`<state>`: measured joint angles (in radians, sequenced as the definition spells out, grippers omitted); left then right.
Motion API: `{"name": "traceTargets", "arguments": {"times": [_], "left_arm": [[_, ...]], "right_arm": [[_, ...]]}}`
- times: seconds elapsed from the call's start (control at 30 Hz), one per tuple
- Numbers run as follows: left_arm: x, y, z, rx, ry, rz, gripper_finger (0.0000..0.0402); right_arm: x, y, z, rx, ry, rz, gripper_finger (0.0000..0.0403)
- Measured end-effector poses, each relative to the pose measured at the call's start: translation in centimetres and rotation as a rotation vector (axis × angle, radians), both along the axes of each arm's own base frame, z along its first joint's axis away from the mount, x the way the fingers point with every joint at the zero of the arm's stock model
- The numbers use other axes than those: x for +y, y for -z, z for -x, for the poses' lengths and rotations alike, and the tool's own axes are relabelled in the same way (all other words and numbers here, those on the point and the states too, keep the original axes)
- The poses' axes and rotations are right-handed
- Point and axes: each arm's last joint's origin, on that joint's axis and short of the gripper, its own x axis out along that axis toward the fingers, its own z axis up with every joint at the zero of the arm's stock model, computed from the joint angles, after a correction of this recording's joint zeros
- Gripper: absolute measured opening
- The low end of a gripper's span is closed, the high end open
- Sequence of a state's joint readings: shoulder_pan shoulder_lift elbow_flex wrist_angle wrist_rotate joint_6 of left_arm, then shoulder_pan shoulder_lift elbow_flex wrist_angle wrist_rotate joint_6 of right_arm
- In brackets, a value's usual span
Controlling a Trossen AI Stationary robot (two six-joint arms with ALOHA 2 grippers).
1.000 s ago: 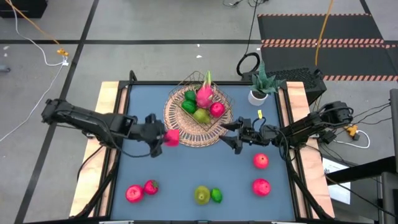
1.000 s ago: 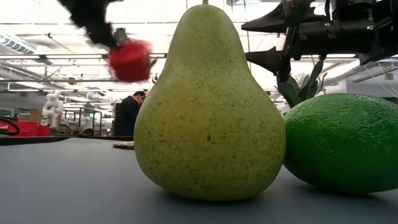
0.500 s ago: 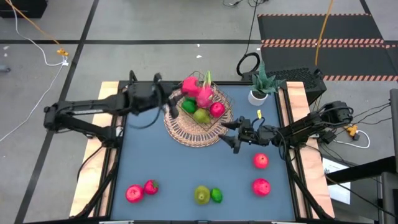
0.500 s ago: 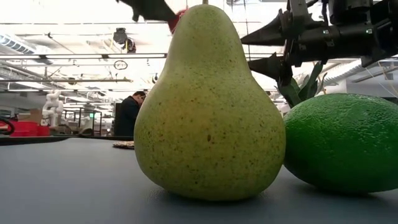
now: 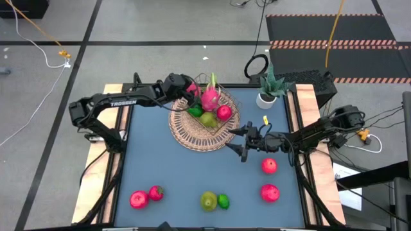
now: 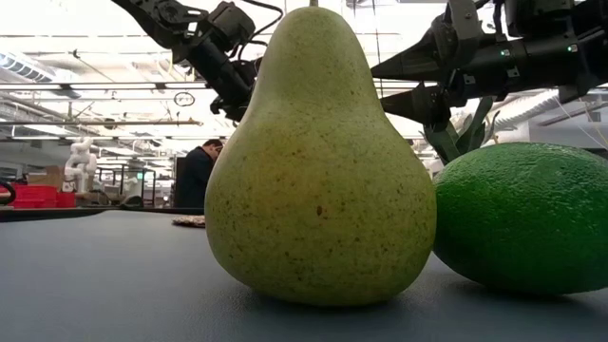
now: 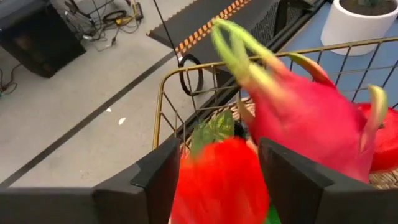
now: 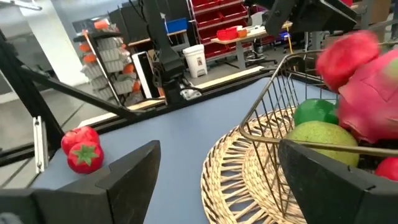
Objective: Build produce basket
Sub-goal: Put the red tomato into the gold wire basket
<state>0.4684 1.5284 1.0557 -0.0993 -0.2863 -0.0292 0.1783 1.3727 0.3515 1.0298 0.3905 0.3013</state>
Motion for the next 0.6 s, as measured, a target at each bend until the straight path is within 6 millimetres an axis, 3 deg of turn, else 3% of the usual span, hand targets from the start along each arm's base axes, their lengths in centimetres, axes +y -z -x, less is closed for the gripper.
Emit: {"name": "traceTargets", "arguments": {"times": [0.13,0.27,0.43,0.6], "left_arm": [[-0.1,0.0,0.0,-0.004,-0.006,0.013,0.0241],[-1.4,-0.9,0.1,-0.006,0.034,0.002,0.0260],[-4.3,-3.1,0.2,-0.055,0.132,-0.051,0.0275],[-8.5,-5.3,0.9,-0.088,0.270,-0.083,0.0278]], "right_arm": [[0.0,0.1,0.0,0.014,-0.001,0.009,0.0322],[0.0,0.5,0.0,0.050,-0.001,0.016,0.0322],[0.0,0.6,0.1,0.064,0.000,0.019,0.0322],[0.0,0.6,0.1,0.065,0.000,0.019,0.0322]]}}
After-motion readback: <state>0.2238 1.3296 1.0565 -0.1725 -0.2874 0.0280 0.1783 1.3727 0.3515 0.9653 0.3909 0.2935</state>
